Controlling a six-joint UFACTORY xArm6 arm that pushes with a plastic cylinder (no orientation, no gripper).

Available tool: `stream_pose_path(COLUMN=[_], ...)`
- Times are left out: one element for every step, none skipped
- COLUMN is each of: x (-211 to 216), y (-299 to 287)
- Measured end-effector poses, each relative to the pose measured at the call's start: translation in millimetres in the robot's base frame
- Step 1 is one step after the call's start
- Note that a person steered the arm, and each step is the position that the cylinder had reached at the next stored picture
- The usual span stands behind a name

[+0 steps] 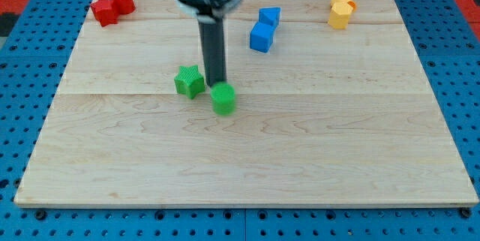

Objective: Move the green star towards the left center of the board

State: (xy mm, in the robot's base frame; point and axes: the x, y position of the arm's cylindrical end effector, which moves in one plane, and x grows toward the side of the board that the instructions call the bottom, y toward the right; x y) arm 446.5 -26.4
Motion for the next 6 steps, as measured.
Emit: stream_pose_path(x=[2.0,-32.2,-40.6,-25.0,-7.6,-9.9], y=[8.3,3.3,-97.9,-31.0,-59.0,-121.8])
